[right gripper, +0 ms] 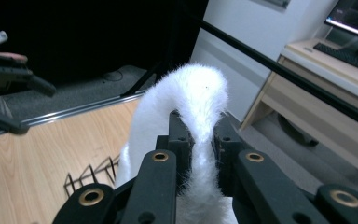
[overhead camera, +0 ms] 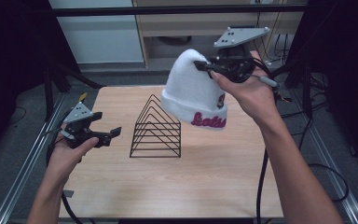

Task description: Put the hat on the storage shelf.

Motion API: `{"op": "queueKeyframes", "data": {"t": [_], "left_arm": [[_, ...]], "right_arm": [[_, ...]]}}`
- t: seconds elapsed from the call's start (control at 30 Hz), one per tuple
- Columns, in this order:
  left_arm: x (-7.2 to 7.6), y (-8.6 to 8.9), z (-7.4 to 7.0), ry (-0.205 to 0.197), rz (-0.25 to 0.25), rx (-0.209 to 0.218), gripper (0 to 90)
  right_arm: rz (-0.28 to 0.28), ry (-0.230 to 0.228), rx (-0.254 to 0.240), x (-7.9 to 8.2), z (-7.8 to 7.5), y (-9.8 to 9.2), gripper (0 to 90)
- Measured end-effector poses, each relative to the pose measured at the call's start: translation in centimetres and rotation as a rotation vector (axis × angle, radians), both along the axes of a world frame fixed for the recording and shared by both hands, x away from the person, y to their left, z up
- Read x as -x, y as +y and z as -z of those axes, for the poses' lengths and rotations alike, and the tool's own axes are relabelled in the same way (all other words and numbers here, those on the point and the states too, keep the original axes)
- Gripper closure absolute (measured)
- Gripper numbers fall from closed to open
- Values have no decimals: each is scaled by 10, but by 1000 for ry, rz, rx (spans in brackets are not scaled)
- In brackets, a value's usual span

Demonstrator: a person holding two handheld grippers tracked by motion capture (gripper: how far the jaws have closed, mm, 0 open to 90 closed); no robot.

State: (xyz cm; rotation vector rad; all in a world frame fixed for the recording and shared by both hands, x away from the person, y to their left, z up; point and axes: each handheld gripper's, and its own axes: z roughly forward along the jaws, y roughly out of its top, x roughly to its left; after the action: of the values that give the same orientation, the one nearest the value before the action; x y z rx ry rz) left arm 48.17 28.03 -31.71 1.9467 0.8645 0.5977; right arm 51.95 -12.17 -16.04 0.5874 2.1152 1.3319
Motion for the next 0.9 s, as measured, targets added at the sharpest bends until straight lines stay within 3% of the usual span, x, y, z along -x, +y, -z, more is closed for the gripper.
{"op": "queueKeyframes", "data": {"t": [0.13, 0.5, 0.63, 0.9], "left_arm": [[-3, -5, -6, -3, 10, 15, 78], [-20, -31, -19, -9, 68, -22, 81], [-28, -35, -21, 2, 82, 0, 79], [-36, -32, -25, 4, 57, 12, 97]], "right_arm": [[-24, -13, -16, -5, -7, 16, 819], [-96, -8, -34, -21, -9, 63, 819], [-128, -5, -36, -24, -11, 79, 819], [-162, -1, -31, -23, -12, 98, 819]]}}
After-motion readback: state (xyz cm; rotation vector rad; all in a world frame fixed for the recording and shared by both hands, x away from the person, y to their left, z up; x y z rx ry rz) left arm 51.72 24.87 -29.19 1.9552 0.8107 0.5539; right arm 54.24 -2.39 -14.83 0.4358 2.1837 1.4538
